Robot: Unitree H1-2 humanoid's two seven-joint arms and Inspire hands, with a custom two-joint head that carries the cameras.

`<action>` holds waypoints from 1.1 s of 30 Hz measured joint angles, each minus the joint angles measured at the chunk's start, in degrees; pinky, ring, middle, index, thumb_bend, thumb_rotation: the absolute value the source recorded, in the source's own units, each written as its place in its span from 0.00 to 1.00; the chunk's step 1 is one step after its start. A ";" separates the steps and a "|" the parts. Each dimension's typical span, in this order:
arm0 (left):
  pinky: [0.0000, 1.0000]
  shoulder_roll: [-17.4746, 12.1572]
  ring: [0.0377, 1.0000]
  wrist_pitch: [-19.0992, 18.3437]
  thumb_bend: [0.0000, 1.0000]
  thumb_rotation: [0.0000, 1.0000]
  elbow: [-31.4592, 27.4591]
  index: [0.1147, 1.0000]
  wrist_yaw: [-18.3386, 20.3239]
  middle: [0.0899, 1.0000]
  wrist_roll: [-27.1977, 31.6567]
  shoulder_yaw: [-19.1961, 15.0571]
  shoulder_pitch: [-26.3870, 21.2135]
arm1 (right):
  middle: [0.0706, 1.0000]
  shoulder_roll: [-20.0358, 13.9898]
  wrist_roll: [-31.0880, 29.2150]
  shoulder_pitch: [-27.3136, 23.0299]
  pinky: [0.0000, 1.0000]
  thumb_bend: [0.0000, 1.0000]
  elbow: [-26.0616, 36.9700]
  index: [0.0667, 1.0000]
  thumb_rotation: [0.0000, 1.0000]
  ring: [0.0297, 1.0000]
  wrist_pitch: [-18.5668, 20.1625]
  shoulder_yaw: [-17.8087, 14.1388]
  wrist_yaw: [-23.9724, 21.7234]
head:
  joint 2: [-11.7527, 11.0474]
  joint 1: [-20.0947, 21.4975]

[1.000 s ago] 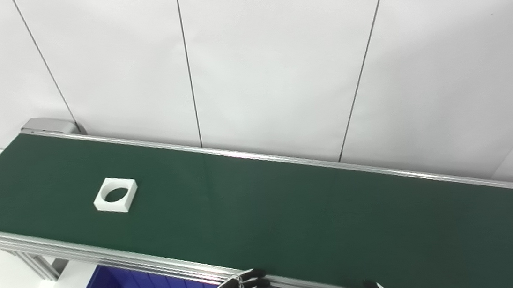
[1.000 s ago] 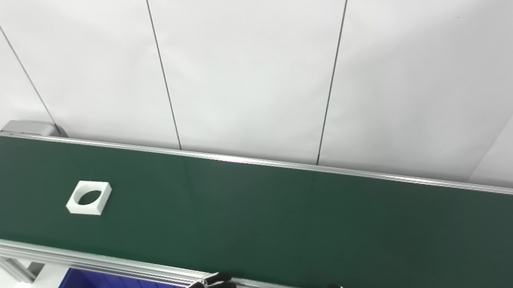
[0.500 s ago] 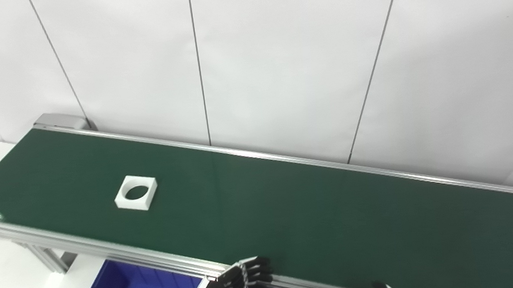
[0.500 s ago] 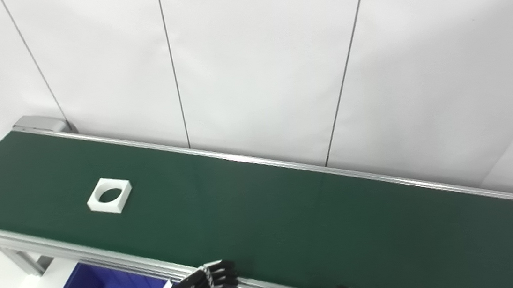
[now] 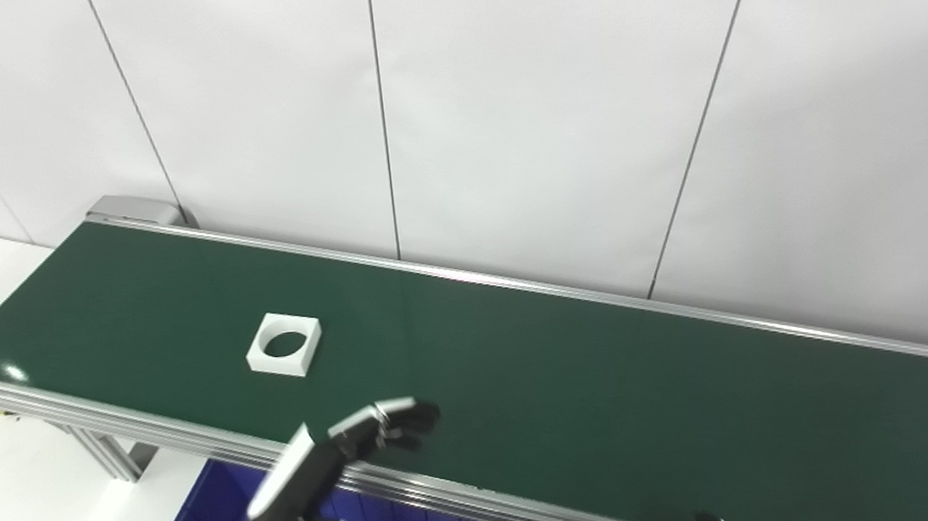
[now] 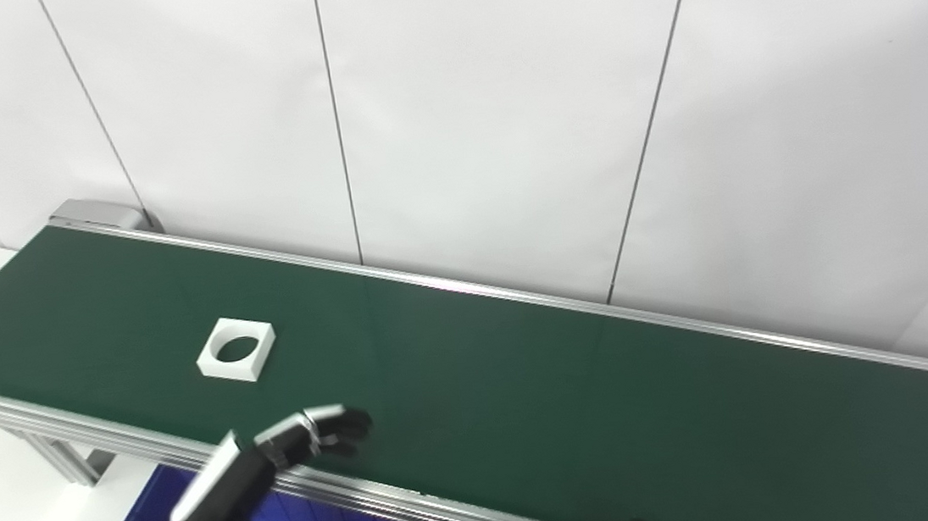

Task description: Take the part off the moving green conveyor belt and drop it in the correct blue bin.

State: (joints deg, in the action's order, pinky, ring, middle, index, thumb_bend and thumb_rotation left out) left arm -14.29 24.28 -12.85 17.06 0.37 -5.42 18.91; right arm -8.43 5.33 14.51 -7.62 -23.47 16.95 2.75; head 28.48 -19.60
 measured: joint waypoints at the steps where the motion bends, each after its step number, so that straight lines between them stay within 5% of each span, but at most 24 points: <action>1: 0.77 -0.45 0.80 -0.85 0.88 0.59 -0.61 0.78 -0.19 0.80 -0.01 -0.18 -0.08 | 0.80 0.00 -0.07 0.01 0.66 0.65 0.00 0.87 0.97 0.75 0.00 0.00 -0.02 | 0.00 0.00; 10: 0.80 -3.96 0.81 -5.41 0.88 0.58 -1.96 0.78 -1.07 0.80 -3.19 -1.98 -2.07 | 0.80 -0.11 -0.12 -0.11 0.66 0.63 0.00 0.87 0.98 0.75 0.00 0.00 -0.03 | 0.18 -0.61; 22: 0.76 -13.09 0.81 -13.03 0.86 0.37 -0.58 0.78 -0.83 0.81 -10.16 -3.16 -11.53 | 0.80 -0.14 -0.13 -0.58 0.68 0.67 -0.01 0.87 1.00 0.76 -0.01 -0.02 -0.03 | 0.09 -1.58; 33: 0.79 -17.35 0.83 -18.19 0.85 0.26 2.53 0.77 0.12 0.81 -16.08 -1.17 -18.05 | 0.81 -0.14 -0.83 -0.83 0.68 0.68 -0.03 0.88 1.00 0.76 -0.01 -0.08 -0.28 | 0.09 -1.76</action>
State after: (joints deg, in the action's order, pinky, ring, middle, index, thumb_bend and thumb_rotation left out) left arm -31.63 6.09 -10.32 17.18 -15.70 -6.59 0.86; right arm -8.57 4.49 13.68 -7.65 -23.48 16.88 2.47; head 28.56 -21.36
